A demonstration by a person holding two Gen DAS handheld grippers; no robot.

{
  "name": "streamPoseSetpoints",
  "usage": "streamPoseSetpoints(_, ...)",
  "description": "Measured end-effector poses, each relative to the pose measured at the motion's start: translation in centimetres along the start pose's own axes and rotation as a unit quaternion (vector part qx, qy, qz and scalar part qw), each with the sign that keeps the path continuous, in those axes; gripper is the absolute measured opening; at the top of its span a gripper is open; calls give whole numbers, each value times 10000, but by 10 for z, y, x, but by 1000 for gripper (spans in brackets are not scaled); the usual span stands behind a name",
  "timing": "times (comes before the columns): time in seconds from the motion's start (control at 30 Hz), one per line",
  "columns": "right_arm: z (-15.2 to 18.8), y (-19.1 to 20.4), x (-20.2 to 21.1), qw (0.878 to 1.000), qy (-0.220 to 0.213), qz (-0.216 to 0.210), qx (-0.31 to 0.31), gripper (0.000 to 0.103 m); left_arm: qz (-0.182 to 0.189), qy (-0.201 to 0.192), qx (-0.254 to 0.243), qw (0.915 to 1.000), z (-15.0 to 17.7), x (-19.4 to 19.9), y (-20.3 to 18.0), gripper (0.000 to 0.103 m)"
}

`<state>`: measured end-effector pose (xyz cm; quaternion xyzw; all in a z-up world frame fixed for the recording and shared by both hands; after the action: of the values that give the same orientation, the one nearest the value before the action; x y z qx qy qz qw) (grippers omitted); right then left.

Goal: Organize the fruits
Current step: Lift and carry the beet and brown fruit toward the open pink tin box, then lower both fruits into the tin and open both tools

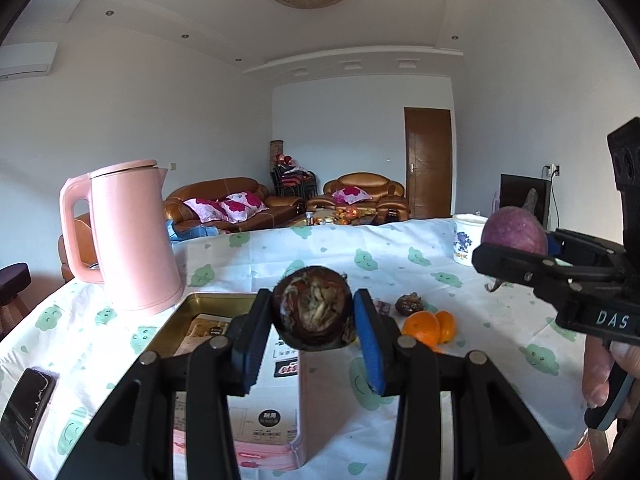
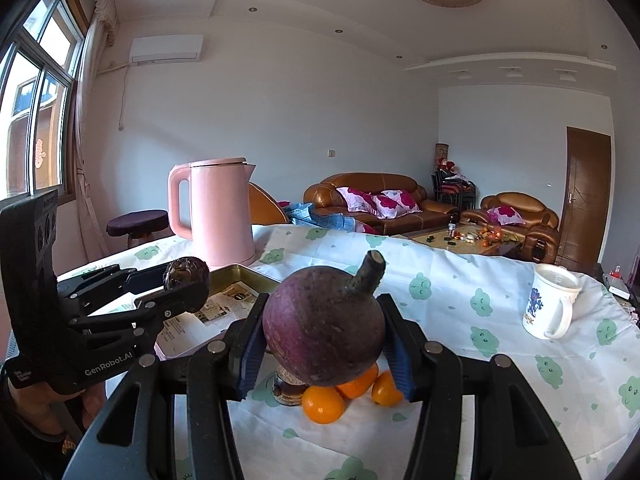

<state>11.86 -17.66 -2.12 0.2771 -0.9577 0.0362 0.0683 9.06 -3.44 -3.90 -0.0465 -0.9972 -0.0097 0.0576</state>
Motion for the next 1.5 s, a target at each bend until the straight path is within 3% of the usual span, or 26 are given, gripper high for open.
streamPoseSetpoints(0.5, -17, 45, -73, 9965, 539, -548, 336, 54, -673, 554, 165, 9961, 10, -30, 81, 43)
streamPoseSetpoints(0.77, 2, 77, -111, 9908, 944, -867, 440, 54, -682, 990, 205, 9925, 27, -50, 102, 43)
streamPoseSetpoints(1.5, 47, 118, -166, 9771, 1681, -1148, 625, 54, -733, 1479, 36, 9863, 46, -68, 121, 43)
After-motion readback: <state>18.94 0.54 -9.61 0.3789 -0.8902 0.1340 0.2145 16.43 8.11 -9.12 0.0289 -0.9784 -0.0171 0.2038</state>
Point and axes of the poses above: each gripper's, at about its wrist camera, not at the fingertips, and x roughly against the way its jaws point, y to its left, z to its underside, the point moved 9 cm from there along -x, roughly the way its jaws point, and after that the axes turned 9 degrees about -y, right-handed, at the moved point
